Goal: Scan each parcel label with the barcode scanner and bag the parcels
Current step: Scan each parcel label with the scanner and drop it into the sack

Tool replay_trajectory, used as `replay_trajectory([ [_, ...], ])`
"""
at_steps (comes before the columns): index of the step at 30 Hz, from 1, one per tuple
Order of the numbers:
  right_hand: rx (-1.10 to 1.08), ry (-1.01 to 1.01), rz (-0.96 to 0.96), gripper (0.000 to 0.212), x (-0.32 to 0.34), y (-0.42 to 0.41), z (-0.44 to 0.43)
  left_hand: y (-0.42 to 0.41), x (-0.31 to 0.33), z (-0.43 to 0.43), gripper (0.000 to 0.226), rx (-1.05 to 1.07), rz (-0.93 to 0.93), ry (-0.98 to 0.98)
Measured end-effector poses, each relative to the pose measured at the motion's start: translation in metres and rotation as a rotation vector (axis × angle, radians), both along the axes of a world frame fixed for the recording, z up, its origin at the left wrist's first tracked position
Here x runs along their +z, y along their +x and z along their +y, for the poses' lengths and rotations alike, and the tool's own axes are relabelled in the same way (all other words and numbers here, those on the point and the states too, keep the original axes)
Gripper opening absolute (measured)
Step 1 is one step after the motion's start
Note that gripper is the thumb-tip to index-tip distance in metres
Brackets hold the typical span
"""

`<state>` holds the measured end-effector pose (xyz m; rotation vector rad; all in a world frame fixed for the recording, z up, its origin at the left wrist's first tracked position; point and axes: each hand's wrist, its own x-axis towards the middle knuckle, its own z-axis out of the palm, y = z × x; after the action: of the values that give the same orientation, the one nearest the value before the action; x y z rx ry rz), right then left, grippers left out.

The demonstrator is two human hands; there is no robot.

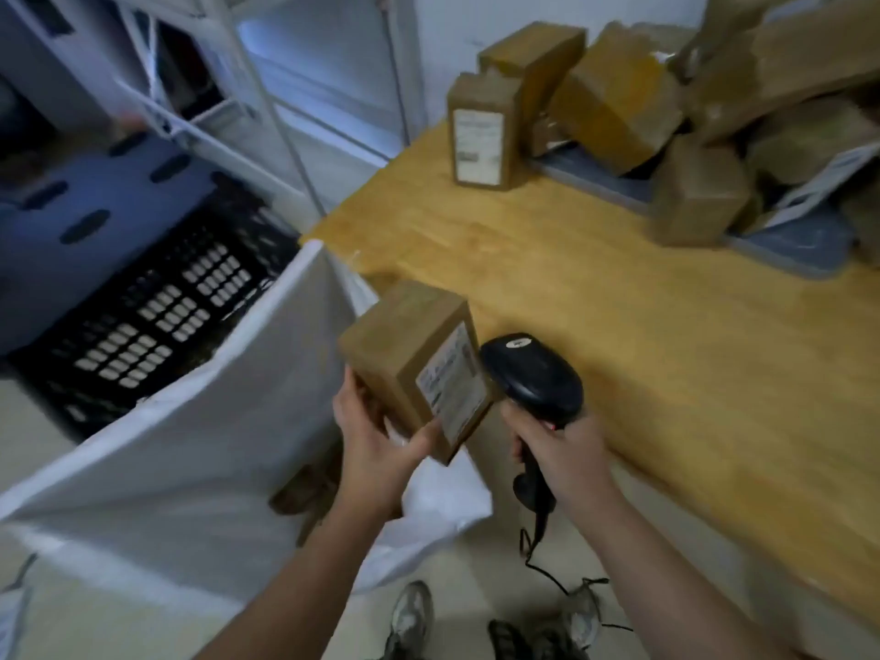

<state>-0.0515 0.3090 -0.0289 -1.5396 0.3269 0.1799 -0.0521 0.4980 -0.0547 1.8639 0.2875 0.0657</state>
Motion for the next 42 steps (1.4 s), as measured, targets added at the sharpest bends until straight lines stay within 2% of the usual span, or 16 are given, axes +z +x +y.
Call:
replay_trajectory([
  [3,0.076,-0.023,0.103,0.026,-0.033,-0.005,0.063,-0.022,-0.033,0.08,0.11,0.107,0.128,0.215],
  [6,0.111,-0.079,0.169,0.024,-0.071,-0.008,0.111,-0.022,-0.067,0.14,0.111,0.111,0.318,0.52],
  [9,0.127,-0.132,0.242,0.024,-0.109,-0.006,0.146,-0.012,-0.115,0.178,0.11,-0.154,0.468,0.872],
  [11,0.139,-0.172,0.26,0.021,-0.133,0.001,0.165,-0.001,-0.153,0.19,0.105,-0.326,0.46,1.075],
  [14,0.165,-0.216,0.255,0.016,-0.17,0.009,0.184,0.022,-0.203,0.193,0.106,-0.406,0.477,1.314],
  [16,0.185,-0.241,0.229,0.019,-0.195,0.01,0.192,0.033,-0.235,0.195,0.108,-0.375,0.464,1.392],
  [18,0.215,-0.283,0.235,0.021,-0.217,0.012,0.197,0.038,-0.267,0.198,0.11,-0.357,0.388,1.39],
  [21,0.219,-0.317,0.256,0.015,-0.245,0.016,0.2,0.046,-0.316,0.204,0.1,-0.373,0.311,1.36],
  [25,0.211,-0.36,0.213,0.012,-0.269,0.021,0.197,0.055,-0.357,0.197,0.084,-0.365,0.411,1.305],
  [28,0.196,-0.369,0.225,0.013,-0.276,0.025,0.193,0.06,-0.364,0.183,0.057,-0.359,0.473,1.272],
  [31,0.206,-0.373,0.232,0.014,-0.272,0.021,0.189,0.062,-0.353,0.177,0.045,-0.338,0.479,1.264],
  [37,0.175,-0.407,0.233,0.014,-0.227,0.014,0.17,0.064,-0.279,0.158,0.049,-0.369,0.468,1.21],
  [42,0.133,-0.492,0.176,0.021,-0.167,0.012,0.143,0.05,-0.208,0.133,0.052,-0.403,0.283,1.143],
])
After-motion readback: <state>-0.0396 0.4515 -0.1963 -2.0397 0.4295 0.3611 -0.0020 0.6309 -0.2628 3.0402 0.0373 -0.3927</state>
